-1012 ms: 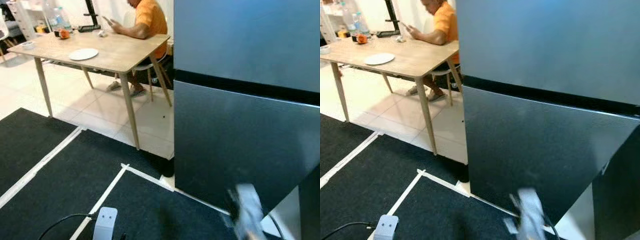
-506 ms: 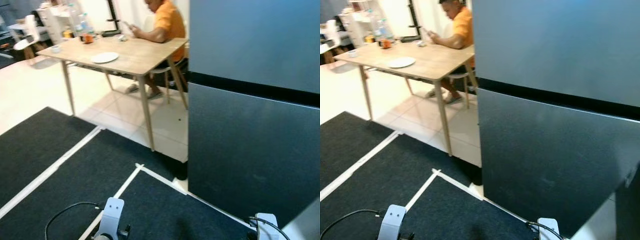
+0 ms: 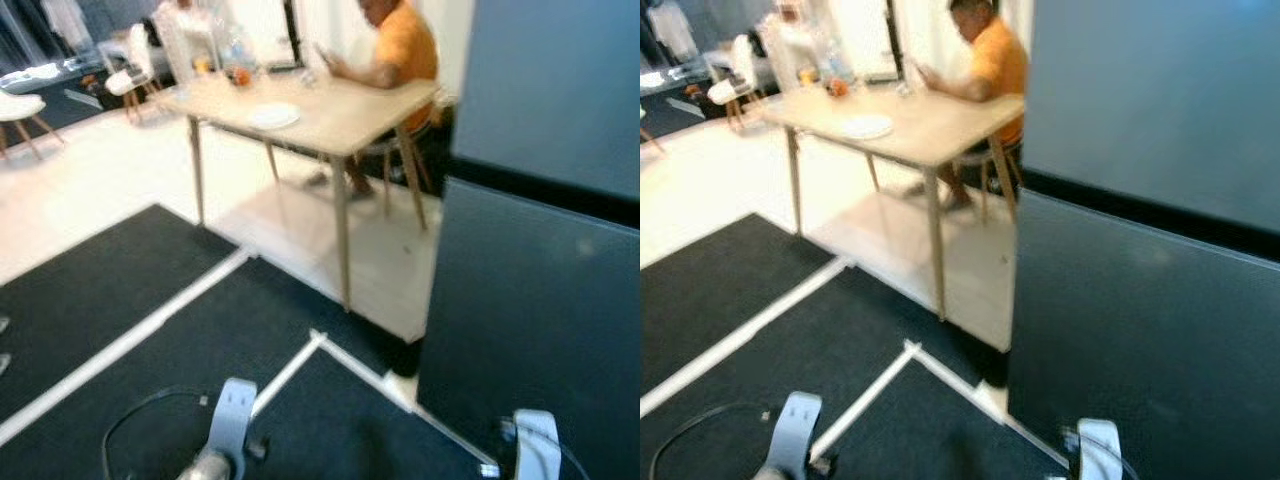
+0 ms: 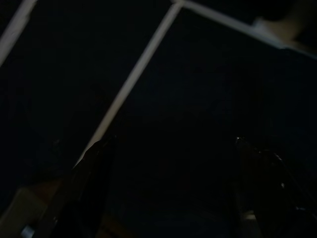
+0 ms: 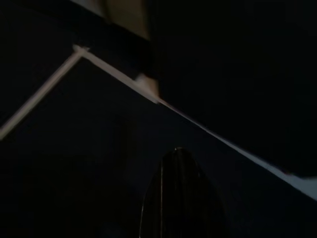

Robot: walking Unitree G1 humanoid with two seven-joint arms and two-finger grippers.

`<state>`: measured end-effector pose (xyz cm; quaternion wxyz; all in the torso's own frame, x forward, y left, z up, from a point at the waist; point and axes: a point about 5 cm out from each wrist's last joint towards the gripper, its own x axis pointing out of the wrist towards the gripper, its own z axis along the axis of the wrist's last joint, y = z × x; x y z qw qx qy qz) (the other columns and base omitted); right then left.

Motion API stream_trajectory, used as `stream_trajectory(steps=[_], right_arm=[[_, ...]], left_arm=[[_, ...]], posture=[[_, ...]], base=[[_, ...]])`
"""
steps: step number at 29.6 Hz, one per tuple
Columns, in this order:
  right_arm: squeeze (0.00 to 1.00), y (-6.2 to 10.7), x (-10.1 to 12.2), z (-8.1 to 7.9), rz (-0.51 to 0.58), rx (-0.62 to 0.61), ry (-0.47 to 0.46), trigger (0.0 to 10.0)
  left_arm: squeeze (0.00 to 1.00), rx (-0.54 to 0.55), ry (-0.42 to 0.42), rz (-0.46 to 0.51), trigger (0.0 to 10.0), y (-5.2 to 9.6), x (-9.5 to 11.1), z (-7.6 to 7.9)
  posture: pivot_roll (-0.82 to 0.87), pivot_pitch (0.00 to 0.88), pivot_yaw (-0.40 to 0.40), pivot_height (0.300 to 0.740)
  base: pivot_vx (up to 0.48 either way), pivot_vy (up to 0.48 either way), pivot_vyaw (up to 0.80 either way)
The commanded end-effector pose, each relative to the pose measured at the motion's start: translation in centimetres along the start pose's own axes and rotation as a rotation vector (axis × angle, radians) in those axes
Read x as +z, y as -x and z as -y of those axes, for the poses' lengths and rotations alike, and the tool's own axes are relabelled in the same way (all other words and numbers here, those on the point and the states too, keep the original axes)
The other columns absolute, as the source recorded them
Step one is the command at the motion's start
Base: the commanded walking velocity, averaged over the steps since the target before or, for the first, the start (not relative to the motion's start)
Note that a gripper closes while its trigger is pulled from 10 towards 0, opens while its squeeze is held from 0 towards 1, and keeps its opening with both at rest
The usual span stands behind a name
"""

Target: Restocking fridge

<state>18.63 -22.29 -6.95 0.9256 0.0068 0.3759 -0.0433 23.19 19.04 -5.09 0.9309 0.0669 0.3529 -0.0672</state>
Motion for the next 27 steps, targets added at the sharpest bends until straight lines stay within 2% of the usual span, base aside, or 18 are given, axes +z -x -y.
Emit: stream_trajectory(steps=[1, 7, 13, 19, 20, 24, 27], right_arm=[[0.0, 0.0, 0.0, -0.1, -0.002, 0.003, 0.009, 10.0], [0.0, 0.2, -0.4, 0.2, -0.001, -0.002, 0.008, 10.0], [0.0, 0.2, -0.5, 0.2, -0.001, -0.005, 0.005, 10.0], [0.0, 0.1, -0.3, 0.1, 0.005, -0.018, -0.009, 10.0], [0.0, 0.1, -0.1, 0.3, 0.024, -0.046, -0.046, 10.0], [0.0, 0.1, 0.1, 0.5, 0.033, -0.08, -0.066, 10.0], [0.0, 0.1, 0.3, 0.9, 0.051, -0.13, -0.125, 10.0]], left_arm=[[0.0, 0.001, 0.006, -0.033, 10.0, 0.2, -0.8, -0.2], [0.0, 0.0, -0.045, 0.001, 10.0, 0.1, -0.2, -0.1], [0.0, 0.024, -0.052, 0.049, 10.0, -0.1, 0.8, -0.2], [0.0, 0.019, -0.044, 0.057, 10.0, -0.2, 1.1, -0.1], [0.0, 0.014, -0.053, 0.067, 10.0, -0.2, 1.4, -0.1], [0.0, 0.007, -0.057, 0.075, 10.0, -0.3, 1.6, 0.0], [0.0, -0.011, -0.067, 0.089, 10.0, -0.4, 2.0, 0.2]], posture=[[-0.11, 0.009, 0.088, 0.734], [-0.11, 0.009, 0.087, 0.734], [-0.11, 0.005, 0.085, 0.734], [-0.11, 0.003, 0.087, 0.734], [-0.11, 0.002, 0.089, 0.734], [-0.11, 0.0, 0.091, 0.734], [-0.11, 0.0, 0.102, 0.734]], base=[[0.0, 0.0, 0.8], [0.0, 0.0, 0.8], [0.0, 0.0, 0.8], [0.0, 0.0, 0.8], [0.0, 0.0, 0.0], [0.0, 0.0, 0.0], [0.0, 0.0, 0.0]])
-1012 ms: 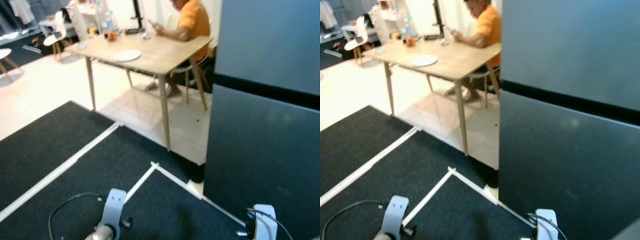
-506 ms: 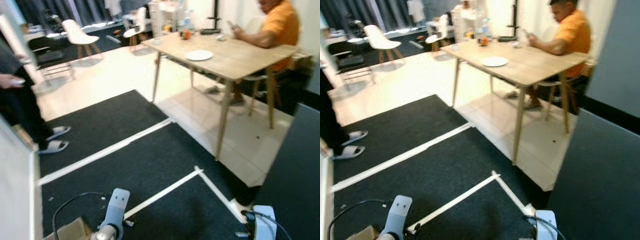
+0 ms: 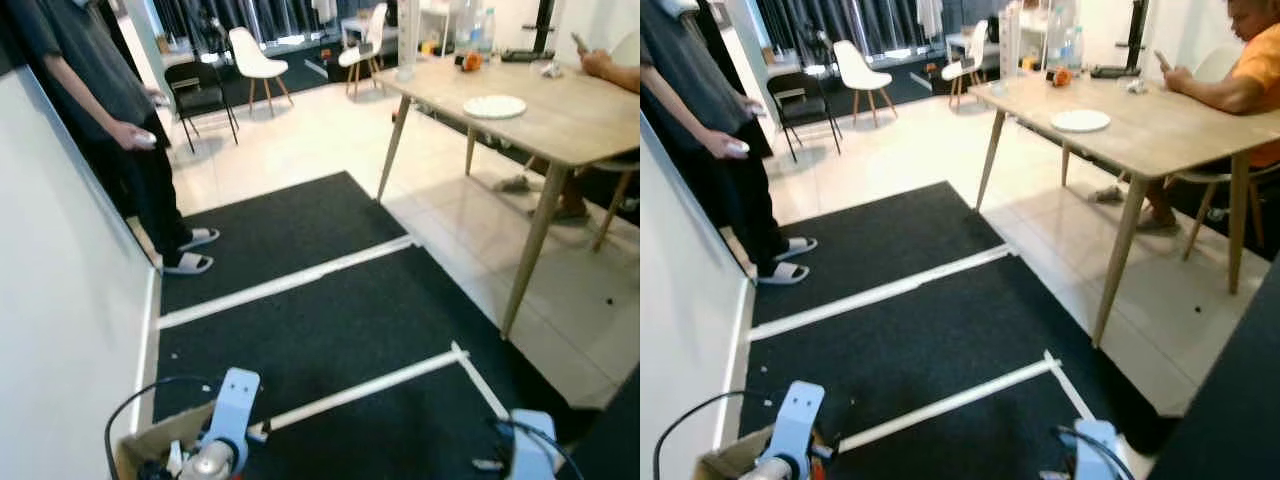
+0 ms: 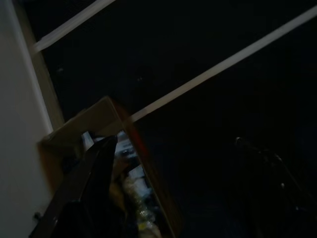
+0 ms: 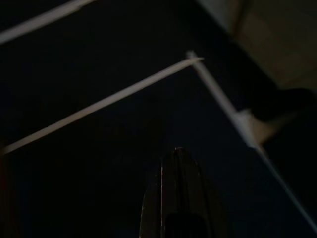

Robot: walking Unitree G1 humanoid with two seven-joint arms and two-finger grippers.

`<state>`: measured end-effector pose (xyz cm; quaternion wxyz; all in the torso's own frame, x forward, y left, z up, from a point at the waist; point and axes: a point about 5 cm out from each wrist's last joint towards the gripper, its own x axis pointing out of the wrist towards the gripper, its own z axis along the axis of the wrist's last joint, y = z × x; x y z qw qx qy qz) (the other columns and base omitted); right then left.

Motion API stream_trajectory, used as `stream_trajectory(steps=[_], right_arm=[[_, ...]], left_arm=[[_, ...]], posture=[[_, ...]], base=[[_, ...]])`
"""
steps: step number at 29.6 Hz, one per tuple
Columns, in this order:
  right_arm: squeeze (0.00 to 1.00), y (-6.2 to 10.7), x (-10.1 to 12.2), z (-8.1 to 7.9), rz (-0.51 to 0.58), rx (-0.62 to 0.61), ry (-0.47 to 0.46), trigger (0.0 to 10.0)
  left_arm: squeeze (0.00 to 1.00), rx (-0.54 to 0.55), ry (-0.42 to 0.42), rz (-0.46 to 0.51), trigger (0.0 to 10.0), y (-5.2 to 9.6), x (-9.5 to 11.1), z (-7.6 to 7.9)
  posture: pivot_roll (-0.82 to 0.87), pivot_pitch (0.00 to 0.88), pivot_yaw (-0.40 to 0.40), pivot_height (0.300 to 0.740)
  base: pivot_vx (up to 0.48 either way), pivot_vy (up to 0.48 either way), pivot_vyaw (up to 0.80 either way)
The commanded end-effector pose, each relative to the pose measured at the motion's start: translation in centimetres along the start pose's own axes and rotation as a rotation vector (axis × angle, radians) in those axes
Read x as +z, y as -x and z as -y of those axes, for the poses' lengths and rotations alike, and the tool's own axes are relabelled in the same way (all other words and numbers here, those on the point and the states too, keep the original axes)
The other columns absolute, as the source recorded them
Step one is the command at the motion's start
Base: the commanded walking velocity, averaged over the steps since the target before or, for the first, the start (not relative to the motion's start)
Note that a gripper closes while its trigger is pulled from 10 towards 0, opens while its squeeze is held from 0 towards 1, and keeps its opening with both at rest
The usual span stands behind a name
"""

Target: Restocking fridge

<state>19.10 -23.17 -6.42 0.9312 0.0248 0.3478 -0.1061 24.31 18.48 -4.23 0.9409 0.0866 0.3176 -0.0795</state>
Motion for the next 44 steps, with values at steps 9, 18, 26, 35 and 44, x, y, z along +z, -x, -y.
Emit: stream_trajectory(steps=[9, 18, 26, 35, 44], right_arm=[[0.0, 0.3, -0.3, 0.2, 0.051, -0.126, -0.212, 10.0], [0.0, 0.1, -0.2, -0.8, 0.044, -0.084, -0.155, 10.0], [0.0, -0.4, 1.1, -2.0, 0.051, 0.048, 0.01, 10.0], [0.0, -1.1, 3.0, -0.8, 0.043, 0.109, 0.123, 10.0], [0.0, -0.7, 1.5, -1.3, -0.012, 0.14, 0.09, 10.0]], left_arm=[[0.0, -0.043, -0.038, 0.051, 10.0, -0.8, 3.0, -0.8], [0.0, -0.032, -0.017, 0.054, 10.0, -1.0, 3.7, -1.1], [0.0, 0.009, 0.056, 0.052, 10.0, -0.7, 2.1, 0.2], [0.0, 0.042, 0.129, 0.054, 10.0, 0.4, -0.9, 2.5], [0.0, 0.06, 0.096, 0.055, 10.0, 0.5, -0.8, 1.3]], posture=[[-0.09, 0.0, 0.199, 0.734], [-0.09, 0.0, 0.202, 0.734], [-0.09, 0.0, 0.053, 0.734], [-0.05, 0.012, -0.11, 0.734], [-0.04, 0.021, -0.064, 0.734]], base=[[0.0, 0.0, 0.0], [0.0, 0.0, 0.0], [0.0, 0.0, 0.0], [0.0, 0.0, 0.0], [0.0, 0.0, 0.0]])
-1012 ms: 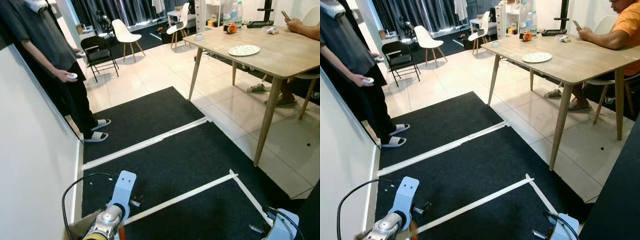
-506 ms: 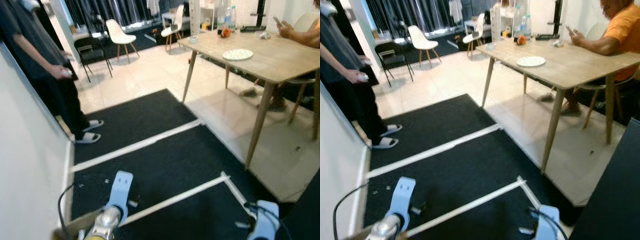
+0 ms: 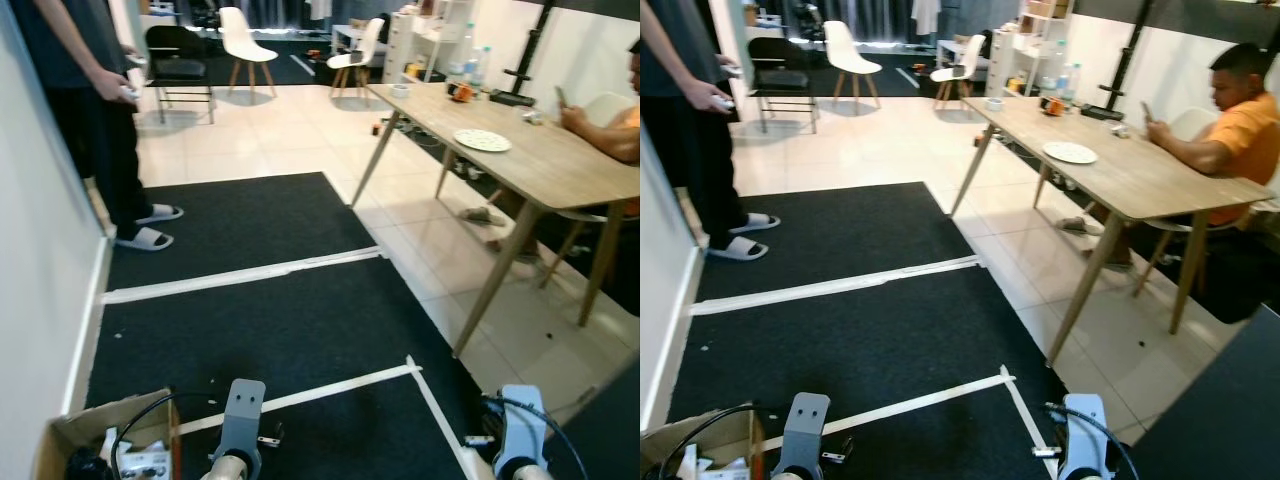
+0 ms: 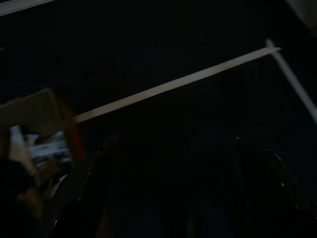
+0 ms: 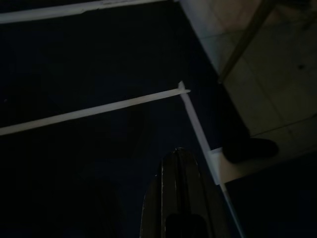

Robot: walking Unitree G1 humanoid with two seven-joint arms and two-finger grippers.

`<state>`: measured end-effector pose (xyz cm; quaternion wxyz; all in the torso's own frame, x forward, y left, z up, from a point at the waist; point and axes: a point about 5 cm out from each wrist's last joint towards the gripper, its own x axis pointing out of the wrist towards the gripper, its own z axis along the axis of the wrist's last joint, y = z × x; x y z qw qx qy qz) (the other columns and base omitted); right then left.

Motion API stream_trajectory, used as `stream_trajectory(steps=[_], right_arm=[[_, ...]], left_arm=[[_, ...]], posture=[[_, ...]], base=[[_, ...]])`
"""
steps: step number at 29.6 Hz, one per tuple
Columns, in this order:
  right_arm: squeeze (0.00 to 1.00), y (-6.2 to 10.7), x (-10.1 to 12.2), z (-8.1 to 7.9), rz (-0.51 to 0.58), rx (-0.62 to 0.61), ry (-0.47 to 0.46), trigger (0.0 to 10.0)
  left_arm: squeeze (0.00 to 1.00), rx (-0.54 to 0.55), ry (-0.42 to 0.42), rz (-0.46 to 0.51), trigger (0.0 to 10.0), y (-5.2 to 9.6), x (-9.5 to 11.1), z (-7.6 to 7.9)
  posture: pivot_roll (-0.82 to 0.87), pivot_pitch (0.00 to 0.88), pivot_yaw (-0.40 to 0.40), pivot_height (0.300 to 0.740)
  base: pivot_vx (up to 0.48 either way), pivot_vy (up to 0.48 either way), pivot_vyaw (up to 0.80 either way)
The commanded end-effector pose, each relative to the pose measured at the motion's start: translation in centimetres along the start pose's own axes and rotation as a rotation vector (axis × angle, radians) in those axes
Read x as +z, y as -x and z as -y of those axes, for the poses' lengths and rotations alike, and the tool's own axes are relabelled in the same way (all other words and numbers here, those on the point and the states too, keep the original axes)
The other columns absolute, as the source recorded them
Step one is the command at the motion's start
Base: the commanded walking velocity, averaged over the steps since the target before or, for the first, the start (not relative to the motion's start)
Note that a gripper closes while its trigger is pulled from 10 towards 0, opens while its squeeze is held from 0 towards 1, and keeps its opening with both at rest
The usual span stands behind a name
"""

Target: Restocking fridge

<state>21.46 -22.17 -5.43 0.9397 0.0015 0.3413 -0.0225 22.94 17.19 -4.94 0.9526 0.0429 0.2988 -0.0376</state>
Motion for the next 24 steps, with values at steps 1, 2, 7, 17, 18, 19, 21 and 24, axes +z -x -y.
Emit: stream_trajectory(steps=[1, 2, 7, 17, 18, 19, 21, 24], right_arm=[[0.0, 0.3, -1.3, -0.3, -0.062, 0.023, -0.005, 10.0], [0.0, 0.3, -1.3, -0.3, -0.062, 0.023, -0.005, 10.0], [0.0, 0.6, -2.8, -1.5, -0.101, 0.035, -0.043, 10.0], [0.0, 0.8, -3.2, -1.8, -0.084, 0.001, -0.096, 10.0], [0.0, 0.8, -3.1, -1.7, -0.082, 0.001, -0.096, 10.0], [0.0, 0.8, -3.1, -1.6, -0.08, -0.004, -0.096, 10.0], [0.0, 0.9, -3.1, -1.5, -0.079, -0.008, -0.098, 10.0], [0.0, 0.9, -3.1, -1.3, -0.077, -0.017, -0.101, 10.0]], left_arm=[[0.0, 0.007, -0.02, 0.006, 10.0, 0.0, 0.2, -0.4], [0.0, 0.007, -0.02, 0.006, 10.0, 0.0, 0.2, -0.4], [0.0, -0.023, -0.056, 0.004, 10.0, -0.3, 0.8, -0.6], [0.0, -0.053, -0.086, 0.033, 10.0, -0.9, 2.4, -0.8], [0.0, -0.055, -0.088, 0.035, 10.0, -0.9, 2.5, -0.8], [0.0, -0.057, -0.088, 0.04, 10.0, -0.9, 2.6, -0.8], [0.0, -0.059, -0.088, 0.044, 10.0, -1.0, 2.7, -0.8], [0.0, -0.066, -0.083, 0.054, 10.0, -1.0, 2.8, -0.8]], posture=[[-0.04, 0.021, -0.052, 0.734], [-0.04, 0.021, -0.052, 0.734], [-0.04, 0.018, 0.012, 0.734], [-0.05, 0.017, 0.053, 0.734], [-0.05, 0.017, 0.053, 0.734], [-0.06, 0.018, 0.059, 0.734], [-0.06, 0.017, 0.057, 0.734], [-0.06, 0.016, 0.054, 0.734]], base=[[0.0, 0.0, 0.0], [0.0, 0.0, 0.0], [0.0, 0.0, 0.0], [0.0, 0.0, 0.0], [0.0, 0.0, 0.0], [0.0, 0.0, 0.0], [0.0, 0.0, 0.0], [0.089, 0.0, 0.0]])
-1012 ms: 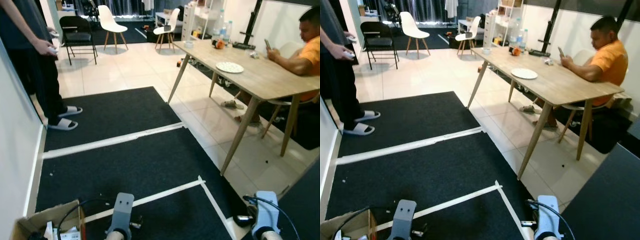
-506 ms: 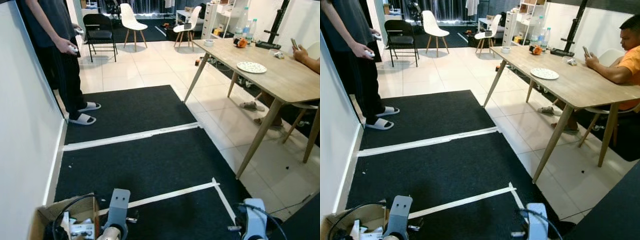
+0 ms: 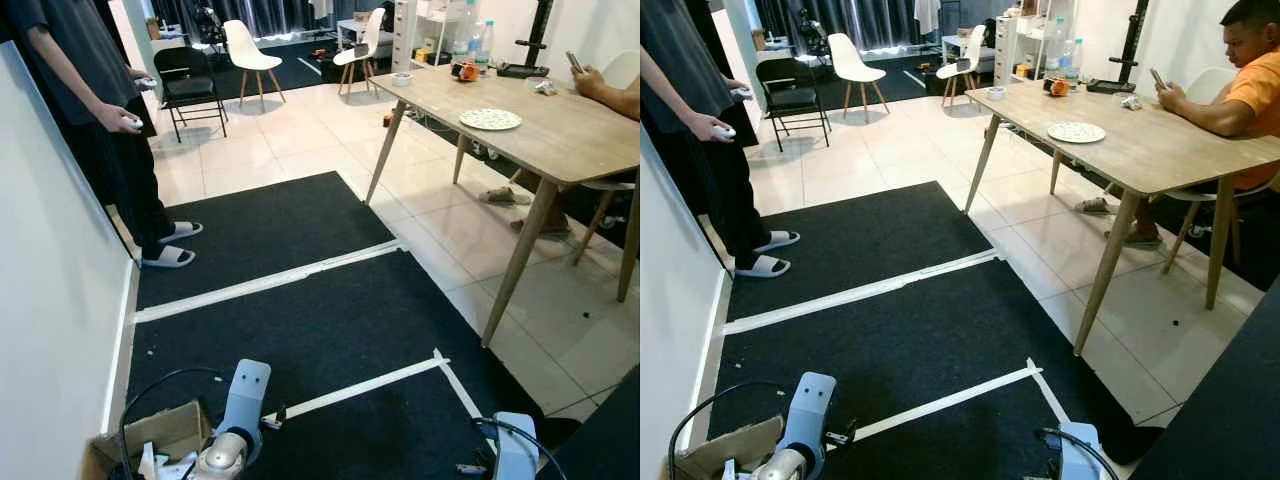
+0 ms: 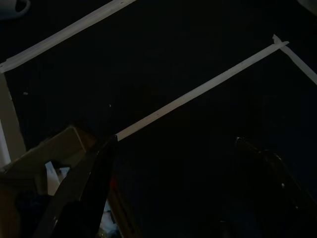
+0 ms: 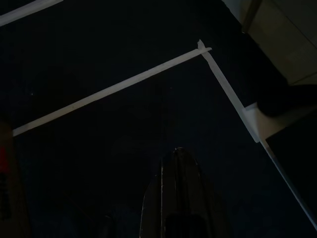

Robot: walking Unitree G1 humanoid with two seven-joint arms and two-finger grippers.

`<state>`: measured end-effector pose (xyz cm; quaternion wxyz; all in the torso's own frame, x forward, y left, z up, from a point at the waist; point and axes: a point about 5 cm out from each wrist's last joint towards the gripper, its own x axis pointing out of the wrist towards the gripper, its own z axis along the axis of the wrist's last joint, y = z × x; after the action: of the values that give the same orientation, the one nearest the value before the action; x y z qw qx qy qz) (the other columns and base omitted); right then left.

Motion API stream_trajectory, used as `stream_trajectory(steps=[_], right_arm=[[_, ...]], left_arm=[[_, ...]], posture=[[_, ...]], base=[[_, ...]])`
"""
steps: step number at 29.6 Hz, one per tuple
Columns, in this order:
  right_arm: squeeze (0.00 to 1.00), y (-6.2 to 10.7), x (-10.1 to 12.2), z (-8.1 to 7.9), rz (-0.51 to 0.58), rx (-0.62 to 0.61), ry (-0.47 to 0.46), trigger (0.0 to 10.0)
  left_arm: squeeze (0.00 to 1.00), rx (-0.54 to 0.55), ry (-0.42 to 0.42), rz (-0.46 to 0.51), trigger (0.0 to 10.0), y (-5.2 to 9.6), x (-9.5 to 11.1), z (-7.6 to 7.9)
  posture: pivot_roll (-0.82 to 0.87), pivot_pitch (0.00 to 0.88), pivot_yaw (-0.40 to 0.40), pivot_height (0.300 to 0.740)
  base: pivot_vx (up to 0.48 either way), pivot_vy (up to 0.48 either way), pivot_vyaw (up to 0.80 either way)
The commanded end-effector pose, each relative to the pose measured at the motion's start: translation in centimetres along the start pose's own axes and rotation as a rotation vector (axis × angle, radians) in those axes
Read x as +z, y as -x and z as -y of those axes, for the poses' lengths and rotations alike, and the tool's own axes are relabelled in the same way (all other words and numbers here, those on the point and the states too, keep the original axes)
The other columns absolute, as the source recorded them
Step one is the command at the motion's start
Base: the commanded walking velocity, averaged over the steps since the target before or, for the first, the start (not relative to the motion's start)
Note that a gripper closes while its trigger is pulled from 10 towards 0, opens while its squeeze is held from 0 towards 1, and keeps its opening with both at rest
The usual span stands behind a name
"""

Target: Restocking fridge

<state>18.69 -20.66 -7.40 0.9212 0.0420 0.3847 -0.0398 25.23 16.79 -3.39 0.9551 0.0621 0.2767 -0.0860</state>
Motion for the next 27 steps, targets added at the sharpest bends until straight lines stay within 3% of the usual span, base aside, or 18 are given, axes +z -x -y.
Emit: stream_trajectory(steps=[1, 27], right_arm=[[0.0, 0.01, 0.21, 0.12, 0.02, -0.013, -0.015, 10.0], [0.0, 0.1, -0.1, -0.02, 0.011, -0.003, -0.007, 10.0]], left_arm=[[0.0, 0.011, -0.013, 0.009, 10.0, 0.11, 0.22, -0.94], [0.0, -0.006, 0.024, 0.003, 10.0, 0.06, 0.07, -0.52]], posture=[[-0.06, 0.016, 0.055, 0.734], [-0.08, 0.012, 0.05, 0.734]], base=[[0.296, 0.0, 0.0], [0.328, 0.0, 0.0]])
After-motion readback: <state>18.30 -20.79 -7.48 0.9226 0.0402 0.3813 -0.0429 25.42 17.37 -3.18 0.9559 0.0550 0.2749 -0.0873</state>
